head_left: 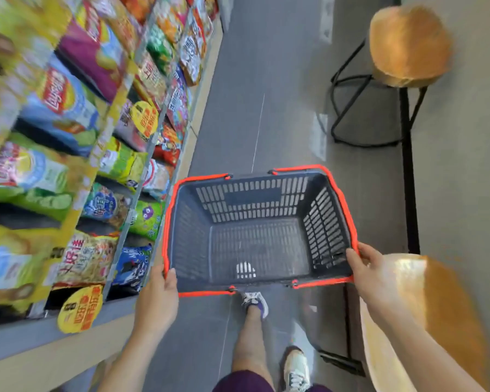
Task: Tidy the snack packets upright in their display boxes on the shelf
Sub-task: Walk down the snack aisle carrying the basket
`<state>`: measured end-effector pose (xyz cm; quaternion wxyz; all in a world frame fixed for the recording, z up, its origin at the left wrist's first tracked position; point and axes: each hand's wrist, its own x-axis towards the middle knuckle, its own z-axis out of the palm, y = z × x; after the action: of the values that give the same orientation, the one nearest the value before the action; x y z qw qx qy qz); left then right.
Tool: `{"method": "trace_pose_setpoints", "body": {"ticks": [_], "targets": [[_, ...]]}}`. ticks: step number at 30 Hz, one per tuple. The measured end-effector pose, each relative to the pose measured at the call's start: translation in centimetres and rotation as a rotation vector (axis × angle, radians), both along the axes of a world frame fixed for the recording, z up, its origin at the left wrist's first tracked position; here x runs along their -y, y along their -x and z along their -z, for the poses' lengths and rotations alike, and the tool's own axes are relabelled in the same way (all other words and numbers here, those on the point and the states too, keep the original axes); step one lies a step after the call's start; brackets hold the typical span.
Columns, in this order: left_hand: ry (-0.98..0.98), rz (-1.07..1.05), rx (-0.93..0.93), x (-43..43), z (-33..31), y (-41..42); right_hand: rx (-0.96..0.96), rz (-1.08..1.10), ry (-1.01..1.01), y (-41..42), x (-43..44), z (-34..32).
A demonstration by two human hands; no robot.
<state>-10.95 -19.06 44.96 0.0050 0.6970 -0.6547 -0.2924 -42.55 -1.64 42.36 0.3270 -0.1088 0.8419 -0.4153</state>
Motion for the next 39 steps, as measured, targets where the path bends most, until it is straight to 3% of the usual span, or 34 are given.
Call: {"method": "trace_pose_setpoints", "body": {"ticks": [6, 14, 20, 30, 39], "targets": [[0.011, -0.094, -0.233, 9.0, -6.1, 5.7, -0.103, 0.033, 0.063, 5.0, 8.5, -6.5], [-0.018, -0.069, -0.384, 20.8, -11.0, 13.8, -0.108, 0.034, 0.100, 12.8, 18.5, -11.4], [-0.038, -0.114, -0.440, 29.3, -10.9, 21.5, -0.191, 0.023, 0.100, 21.1, 26.9, -11.3], [-0.016, -0.167, -0.481, 42.5, -11.3, 35.1, -0.155, -0.068, 0.124, 36.8, 42.7, -13.6], [-0.085, -0.220, -0.512, 60.2, -9.8, 44.2, -0.169, -0.139, 0.042, 46.4, 60.4, -12.7]]}}
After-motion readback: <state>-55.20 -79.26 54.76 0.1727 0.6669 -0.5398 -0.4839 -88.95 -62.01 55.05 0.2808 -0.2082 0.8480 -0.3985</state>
